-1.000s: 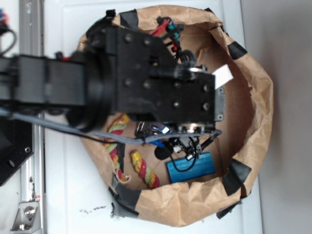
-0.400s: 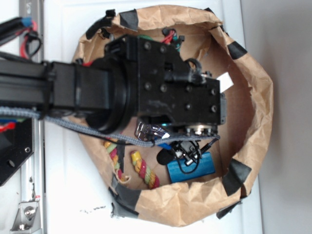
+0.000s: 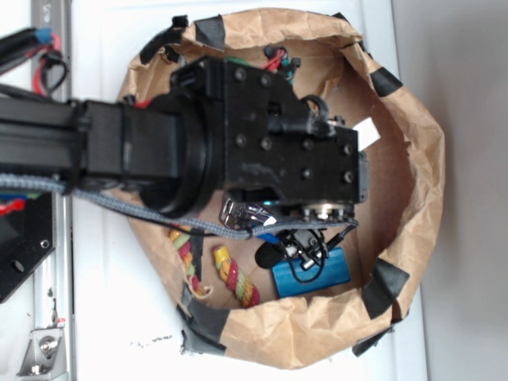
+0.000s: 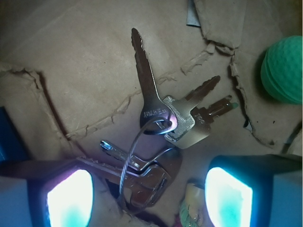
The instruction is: Grab the silver keys.
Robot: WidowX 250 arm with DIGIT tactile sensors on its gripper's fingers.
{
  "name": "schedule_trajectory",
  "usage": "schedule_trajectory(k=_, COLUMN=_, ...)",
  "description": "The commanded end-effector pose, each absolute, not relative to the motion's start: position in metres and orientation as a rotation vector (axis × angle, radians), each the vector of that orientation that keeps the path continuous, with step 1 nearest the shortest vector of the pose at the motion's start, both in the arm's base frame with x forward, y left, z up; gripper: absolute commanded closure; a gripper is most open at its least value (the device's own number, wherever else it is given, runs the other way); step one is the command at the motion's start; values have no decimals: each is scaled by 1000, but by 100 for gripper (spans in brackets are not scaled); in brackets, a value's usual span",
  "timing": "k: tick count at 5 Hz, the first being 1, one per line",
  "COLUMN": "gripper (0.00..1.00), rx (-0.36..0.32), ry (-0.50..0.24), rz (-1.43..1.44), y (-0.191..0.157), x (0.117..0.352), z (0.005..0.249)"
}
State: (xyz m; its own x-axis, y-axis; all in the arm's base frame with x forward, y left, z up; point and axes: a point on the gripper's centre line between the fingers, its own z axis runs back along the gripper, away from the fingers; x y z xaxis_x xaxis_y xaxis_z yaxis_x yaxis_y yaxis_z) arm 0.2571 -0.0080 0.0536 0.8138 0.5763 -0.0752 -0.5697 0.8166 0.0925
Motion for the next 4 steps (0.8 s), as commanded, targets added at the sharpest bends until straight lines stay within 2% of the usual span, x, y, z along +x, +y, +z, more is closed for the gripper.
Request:
schedule_trajectory(k=1, gripper=0, rx=80, ry=61, rz=607, y=-15, x=267, z=37)
schedule_trajectory(k=2, gripper=0, rx=67, ry=71, rz=601, y=-16, x=262, z=27)
schedule_trajectory(k=3, gripper=9, rx=41, ry=95, rz=581, y=-15, x=263, z=28)
schedule_trajectory(k=4, gripper=100, rx=20, ry=95, rz=592, y=-13, x=264, z=32)
